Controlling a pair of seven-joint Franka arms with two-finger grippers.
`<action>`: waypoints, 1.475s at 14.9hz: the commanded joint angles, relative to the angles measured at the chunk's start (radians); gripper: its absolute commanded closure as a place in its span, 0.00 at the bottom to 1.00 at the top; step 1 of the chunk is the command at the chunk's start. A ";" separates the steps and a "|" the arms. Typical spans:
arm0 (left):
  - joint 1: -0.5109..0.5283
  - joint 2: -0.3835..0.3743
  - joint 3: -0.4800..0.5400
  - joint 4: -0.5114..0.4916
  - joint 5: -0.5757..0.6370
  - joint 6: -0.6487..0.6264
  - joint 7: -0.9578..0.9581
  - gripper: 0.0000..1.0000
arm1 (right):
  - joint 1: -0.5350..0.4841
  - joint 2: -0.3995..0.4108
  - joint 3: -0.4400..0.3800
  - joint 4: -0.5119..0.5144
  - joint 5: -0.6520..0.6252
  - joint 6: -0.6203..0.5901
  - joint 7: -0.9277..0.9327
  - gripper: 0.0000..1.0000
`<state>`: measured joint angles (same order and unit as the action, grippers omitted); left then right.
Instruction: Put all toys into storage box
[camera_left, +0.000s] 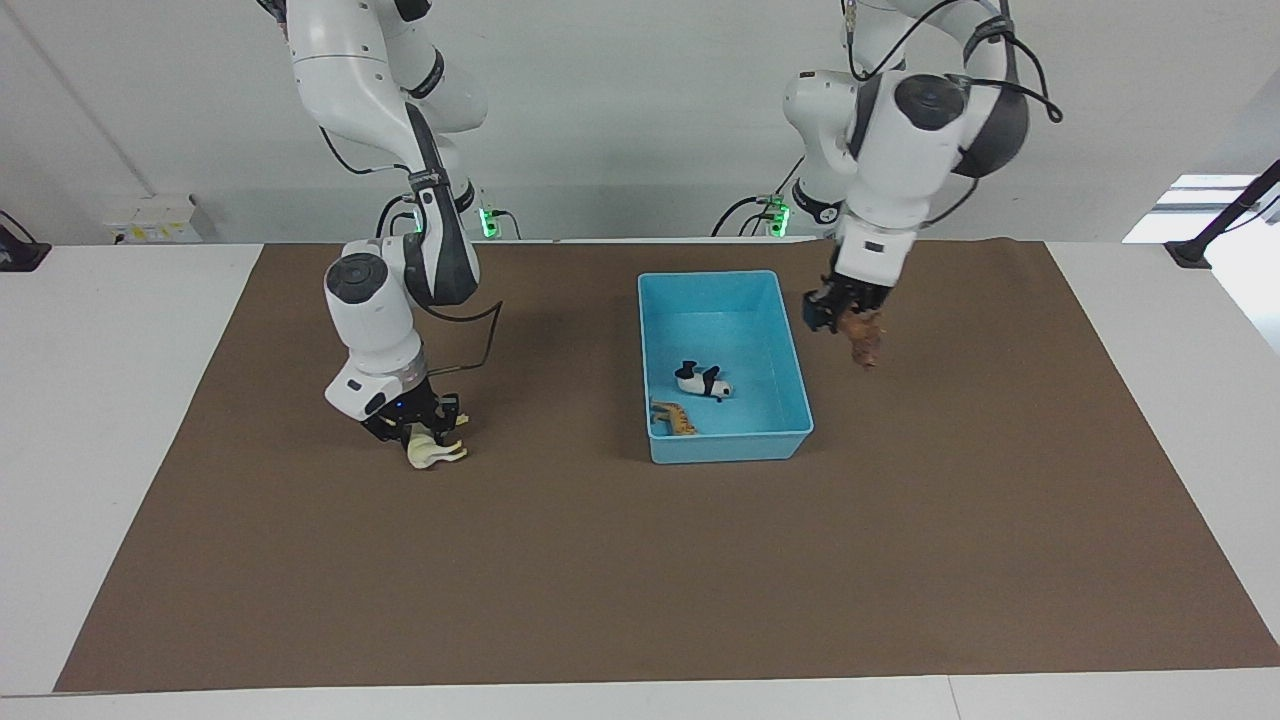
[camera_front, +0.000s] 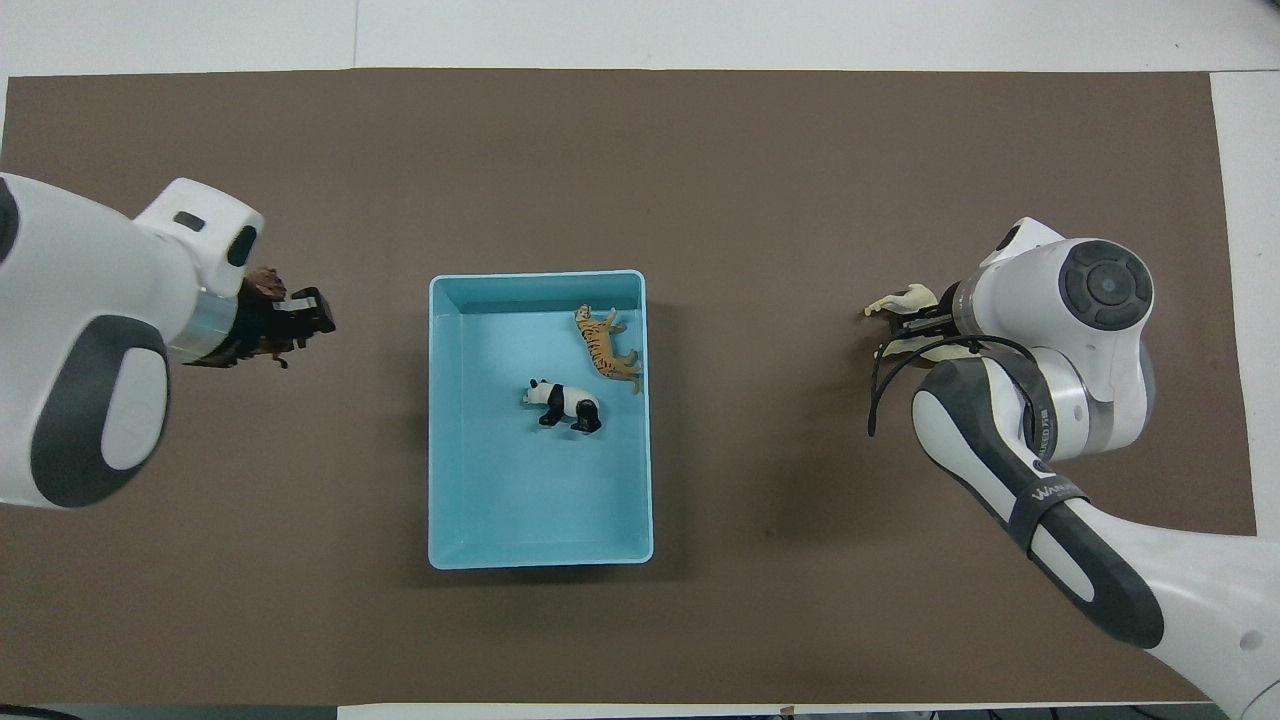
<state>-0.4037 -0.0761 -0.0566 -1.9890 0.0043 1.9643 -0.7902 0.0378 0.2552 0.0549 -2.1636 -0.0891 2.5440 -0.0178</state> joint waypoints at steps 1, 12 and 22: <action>-0.108 -0.016 0.023 -0.097 0.013 0.082 -0.121 0.94 | 0.014 -0.017 0.008 -0.021 0.002 0.015 0.002 1.00; -0.074 -0.011 0.034 -0.022 0.017 0.013 -0.215 0.00 | 0.182 -0.084 0.082 0.546 0.074 -0.720 0.353 1.00; 0.338 0.013 0.037 0.242 0.022 -0.363 0.473 0.00 | 0.625 0.195 0.072 0.639 0.007 -0.461 0.857 1.00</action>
<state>-0.0817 -0.0840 -0.0048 -1.7808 0.0151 1.6422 -0.3685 0.6274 0.3292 0.1370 -1.6018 -0.0379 2.0358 0.7936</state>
